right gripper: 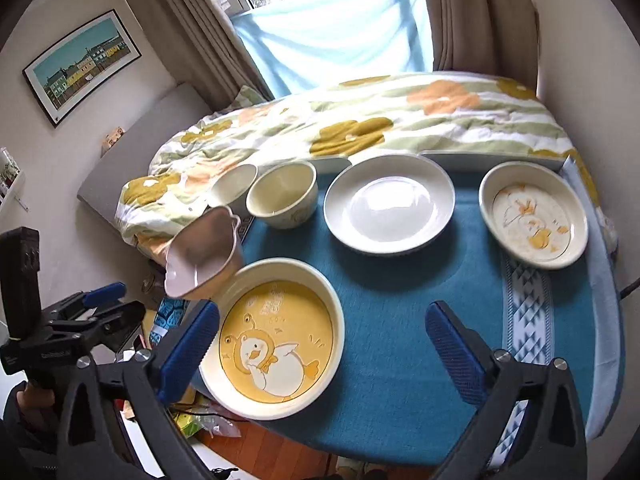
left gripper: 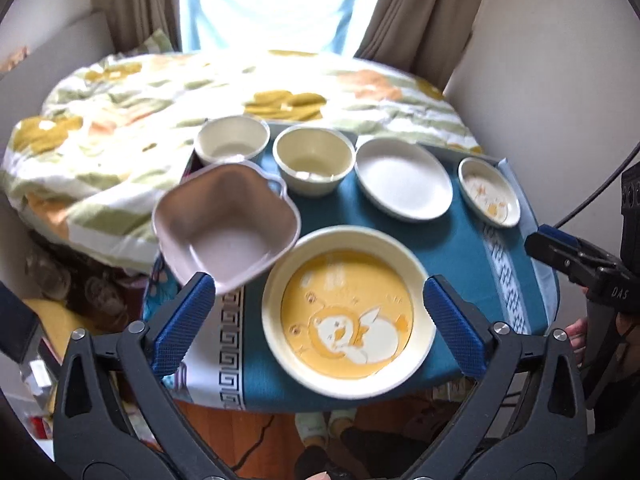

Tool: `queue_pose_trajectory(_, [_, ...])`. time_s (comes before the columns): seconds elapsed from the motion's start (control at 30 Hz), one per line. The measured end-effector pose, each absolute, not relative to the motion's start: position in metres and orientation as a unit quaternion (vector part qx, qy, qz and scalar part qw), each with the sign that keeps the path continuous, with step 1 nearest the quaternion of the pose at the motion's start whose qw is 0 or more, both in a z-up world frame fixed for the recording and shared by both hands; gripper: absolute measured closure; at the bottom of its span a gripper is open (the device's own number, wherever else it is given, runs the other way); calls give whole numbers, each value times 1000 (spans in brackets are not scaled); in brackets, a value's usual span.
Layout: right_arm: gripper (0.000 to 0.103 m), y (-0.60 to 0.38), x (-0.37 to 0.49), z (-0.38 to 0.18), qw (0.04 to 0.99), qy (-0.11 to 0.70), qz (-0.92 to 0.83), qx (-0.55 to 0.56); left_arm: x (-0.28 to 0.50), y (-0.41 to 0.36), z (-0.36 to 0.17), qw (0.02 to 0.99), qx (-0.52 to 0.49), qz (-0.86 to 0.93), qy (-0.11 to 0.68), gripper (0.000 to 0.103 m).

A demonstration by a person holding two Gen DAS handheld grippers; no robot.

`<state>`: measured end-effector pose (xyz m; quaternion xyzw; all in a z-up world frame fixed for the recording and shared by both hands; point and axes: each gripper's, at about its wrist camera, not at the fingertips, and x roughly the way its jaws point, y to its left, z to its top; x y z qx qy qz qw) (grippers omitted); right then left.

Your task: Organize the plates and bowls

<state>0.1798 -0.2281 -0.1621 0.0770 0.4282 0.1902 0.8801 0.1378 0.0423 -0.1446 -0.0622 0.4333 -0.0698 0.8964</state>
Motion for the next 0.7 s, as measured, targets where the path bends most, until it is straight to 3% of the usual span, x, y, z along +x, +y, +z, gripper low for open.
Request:
queue_pose_trajectory(0.17, [1, -257, 194, -134, 904, 391, 168, 52, 170, 19, -123, 898, -67, -86, 426, 0])
queue_pose_trajectory(0.37, [0, -297, 244, -133, 895, 414, 168, 20, 200, -12, -119, 897, -92, -78, 426, 0])
queue_pose_trajectory(0.7, [0, -323, 359, -197, 831, 485, 272, -24, 275, -45, -188, 861, -179, -14, 477, 0])
